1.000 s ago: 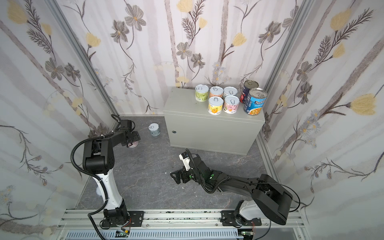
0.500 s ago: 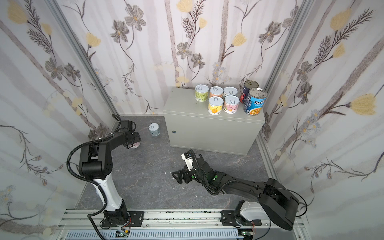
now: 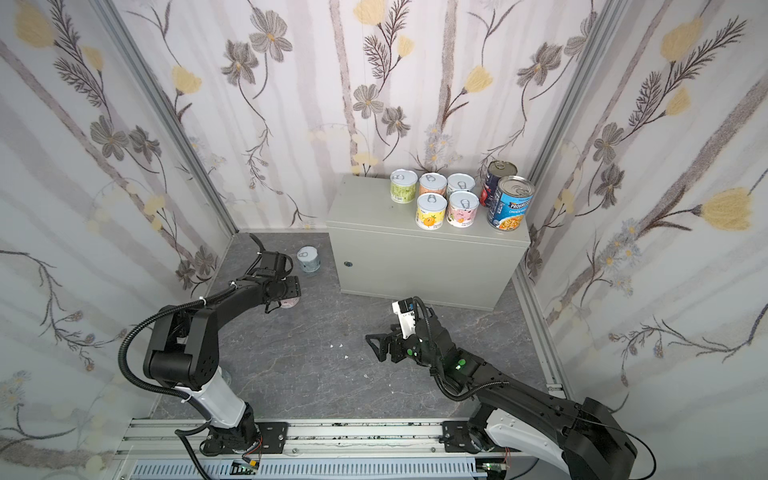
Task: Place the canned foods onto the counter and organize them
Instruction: 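Grasp the pink-labelled floor can from above with the left gripper, then carry the pink can toward the right gripper near the cabinet front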
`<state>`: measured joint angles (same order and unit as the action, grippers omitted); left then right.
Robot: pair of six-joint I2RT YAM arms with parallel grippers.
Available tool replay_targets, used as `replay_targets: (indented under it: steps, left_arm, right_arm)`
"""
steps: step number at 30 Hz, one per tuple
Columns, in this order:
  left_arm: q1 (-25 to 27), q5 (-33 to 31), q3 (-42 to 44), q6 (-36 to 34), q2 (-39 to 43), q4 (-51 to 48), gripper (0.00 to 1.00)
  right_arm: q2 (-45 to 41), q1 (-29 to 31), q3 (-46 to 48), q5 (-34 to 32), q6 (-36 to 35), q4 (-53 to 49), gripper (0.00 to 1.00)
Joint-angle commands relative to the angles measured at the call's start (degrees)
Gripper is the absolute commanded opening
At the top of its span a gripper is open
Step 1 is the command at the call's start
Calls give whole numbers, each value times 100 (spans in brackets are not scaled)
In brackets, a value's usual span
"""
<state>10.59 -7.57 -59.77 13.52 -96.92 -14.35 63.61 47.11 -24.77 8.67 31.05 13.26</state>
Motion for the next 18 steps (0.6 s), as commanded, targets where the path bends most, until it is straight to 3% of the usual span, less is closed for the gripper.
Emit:
replay_targets:
  steps: [1, 11, 18]
  left_arm:
    - [362, -71, 199, 146, 223, 143, 67]
    - [2011, -264, 409, 448, 500, 244, 67]
    - [3260, -392, 165, 573, 56, 465, 67]
  right_arm:
    - [-305, -283, 114, 65, 74, -182, 100]
    - [-1328, -1195, 619, 407, 202, -562, 100]
    - [-1668, -1676, 837, 600, 311, -742, 100]
